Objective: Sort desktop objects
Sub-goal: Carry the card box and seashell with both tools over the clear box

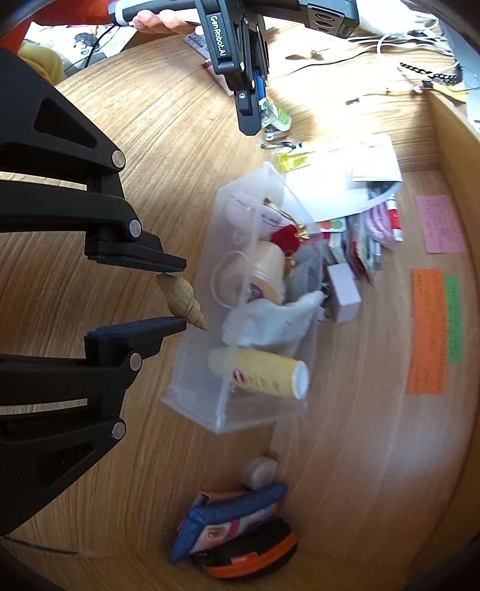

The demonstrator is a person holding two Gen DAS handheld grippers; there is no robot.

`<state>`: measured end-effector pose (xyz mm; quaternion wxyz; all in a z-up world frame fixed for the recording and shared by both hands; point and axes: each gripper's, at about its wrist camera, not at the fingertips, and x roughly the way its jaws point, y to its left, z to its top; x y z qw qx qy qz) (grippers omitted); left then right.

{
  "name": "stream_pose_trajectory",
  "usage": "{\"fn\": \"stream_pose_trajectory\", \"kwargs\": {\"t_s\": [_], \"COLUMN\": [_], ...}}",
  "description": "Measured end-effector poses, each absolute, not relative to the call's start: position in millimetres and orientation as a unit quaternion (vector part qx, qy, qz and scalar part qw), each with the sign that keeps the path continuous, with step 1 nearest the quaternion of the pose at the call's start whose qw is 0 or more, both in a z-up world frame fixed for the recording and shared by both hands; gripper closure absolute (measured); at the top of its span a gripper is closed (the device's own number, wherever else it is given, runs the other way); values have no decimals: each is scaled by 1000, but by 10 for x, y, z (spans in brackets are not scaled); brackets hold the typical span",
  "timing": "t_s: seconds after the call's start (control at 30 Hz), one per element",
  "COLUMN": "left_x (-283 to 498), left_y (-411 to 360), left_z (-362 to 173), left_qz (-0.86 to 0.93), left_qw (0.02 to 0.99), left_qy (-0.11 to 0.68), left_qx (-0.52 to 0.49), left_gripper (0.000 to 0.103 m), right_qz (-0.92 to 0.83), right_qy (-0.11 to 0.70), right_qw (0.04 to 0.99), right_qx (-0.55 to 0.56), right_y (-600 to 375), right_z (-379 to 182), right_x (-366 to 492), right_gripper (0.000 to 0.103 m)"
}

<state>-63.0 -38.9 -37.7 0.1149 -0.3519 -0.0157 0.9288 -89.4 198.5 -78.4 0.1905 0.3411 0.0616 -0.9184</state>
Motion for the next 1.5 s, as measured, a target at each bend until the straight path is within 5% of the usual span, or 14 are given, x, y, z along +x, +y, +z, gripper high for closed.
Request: {"fn": "stream_pose_trajectory", "kwargs": {"t_s": [0.43, 1.5], "left_x": [-957, -1771], "left_y": [-205, 306], "left_z": [-161, -671], "left_qz": [932, 900], "left_qw": [135, 178], "left_qy": [-13, 5], "left_qx": [-336, -397], "left_gripper": [75, 75], "right_qz": [-930, -912], "right_qy": [61, 81], "right_qw": [188, 210], "right_qx": [309, 344], "right_y": [2048, 1779], "right_z": [-506, -779], "right_x": [-1062, -1794], "right_gripper": [80, 80]}}
